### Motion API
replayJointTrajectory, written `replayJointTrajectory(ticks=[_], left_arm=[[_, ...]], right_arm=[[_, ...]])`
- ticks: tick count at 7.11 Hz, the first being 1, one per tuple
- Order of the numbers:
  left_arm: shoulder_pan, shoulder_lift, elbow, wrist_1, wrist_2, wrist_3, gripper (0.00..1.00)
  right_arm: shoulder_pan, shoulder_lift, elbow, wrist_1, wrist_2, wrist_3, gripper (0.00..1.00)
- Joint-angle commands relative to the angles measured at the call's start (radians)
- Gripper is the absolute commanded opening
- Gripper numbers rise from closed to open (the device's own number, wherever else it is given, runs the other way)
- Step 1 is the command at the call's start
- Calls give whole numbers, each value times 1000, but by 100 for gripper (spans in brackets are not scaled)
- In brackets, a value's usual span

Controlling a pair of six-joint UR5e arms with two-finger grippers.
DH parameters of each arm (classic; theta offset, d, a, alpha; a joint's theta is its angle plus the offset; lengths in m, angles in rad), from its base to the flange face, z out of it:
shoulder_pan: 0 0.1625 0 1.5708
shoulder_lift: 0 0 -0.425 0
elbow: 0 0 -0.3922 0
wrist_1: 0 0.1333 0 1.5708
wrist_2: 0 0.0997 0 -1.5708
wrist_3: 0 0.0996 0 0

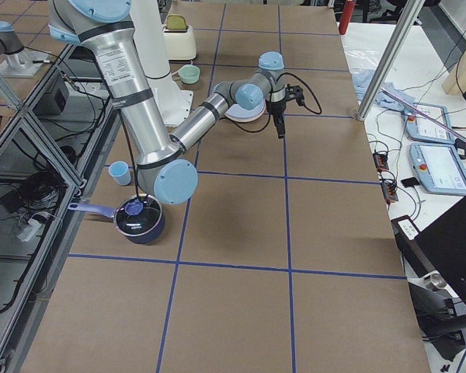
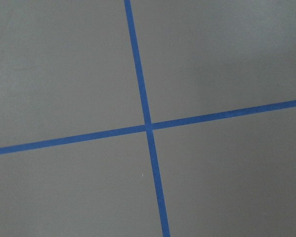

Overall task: Stack three plates with pink and blue
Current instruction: 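Release the light blue plate and withdraw the right gripper away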

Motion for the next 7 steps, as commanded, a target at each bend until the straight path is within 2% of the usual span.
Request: replayJointTrajectory(ticks=[1,3,4,5,7], left_arm=[[-8,-17,-38,195,1,28,100],[-63,-17,-99,395,4,238,100],[-73,-3,-139,443,4,284,100],[-73,-3,-141,443,4,282,100],[-73,-17,-138,436,1,277,100]], right_arm=[[256,-103,-38,-48,192,-408,100],[413,-195,-100,-58,239,-663,100],[474,-247,-147,-56,271,-757,100],[499,-357,-160,-39,276,-770,100],[543,-458,-152,38,279,-769,100]])
